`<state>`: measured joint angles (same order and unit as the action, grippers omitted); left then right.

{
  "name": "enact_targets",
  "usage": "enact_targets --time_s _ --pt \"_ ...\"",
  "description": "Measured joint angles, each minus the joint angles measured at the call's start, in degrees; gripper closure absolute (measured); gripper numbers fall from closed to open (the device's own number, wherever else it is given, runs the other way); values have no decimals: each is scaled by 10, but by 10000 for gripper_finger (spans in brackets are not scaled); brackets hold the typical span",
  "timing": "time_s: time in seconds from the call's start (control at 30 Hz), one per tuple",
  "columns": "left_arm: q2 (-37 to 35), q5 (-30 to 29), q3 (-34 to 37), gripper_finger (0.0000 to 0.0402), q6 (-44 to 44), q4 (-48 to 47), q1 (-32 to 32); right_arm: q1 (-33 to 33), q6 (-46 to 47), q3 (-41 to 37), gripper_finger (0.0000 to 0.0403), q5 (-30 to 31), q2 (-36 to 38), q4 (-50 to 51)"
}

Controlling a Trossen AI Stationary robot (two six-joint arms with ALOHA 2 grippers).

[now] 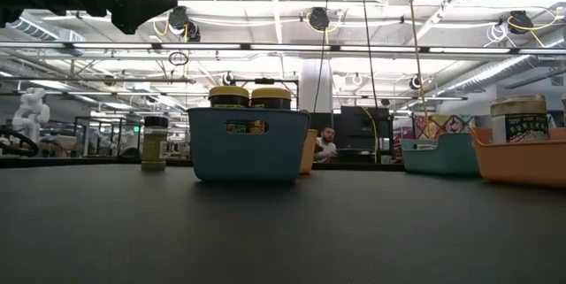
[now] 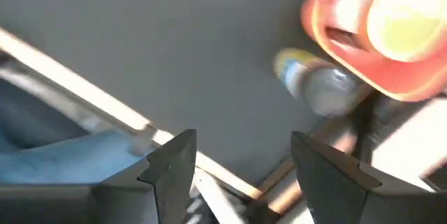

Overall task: Sort spices by type
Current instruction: Put the black seasoning bottle into the yellow bin

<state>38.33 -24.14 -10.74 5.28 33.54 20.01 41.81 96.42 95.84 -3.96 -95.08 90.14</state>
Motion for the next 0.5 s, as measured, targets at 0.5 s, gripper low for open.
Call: enact_targets --time_s 0.5 --pt "0 0 0 72 26 8 -1 10 -22 -158 116 -51 37 -7"
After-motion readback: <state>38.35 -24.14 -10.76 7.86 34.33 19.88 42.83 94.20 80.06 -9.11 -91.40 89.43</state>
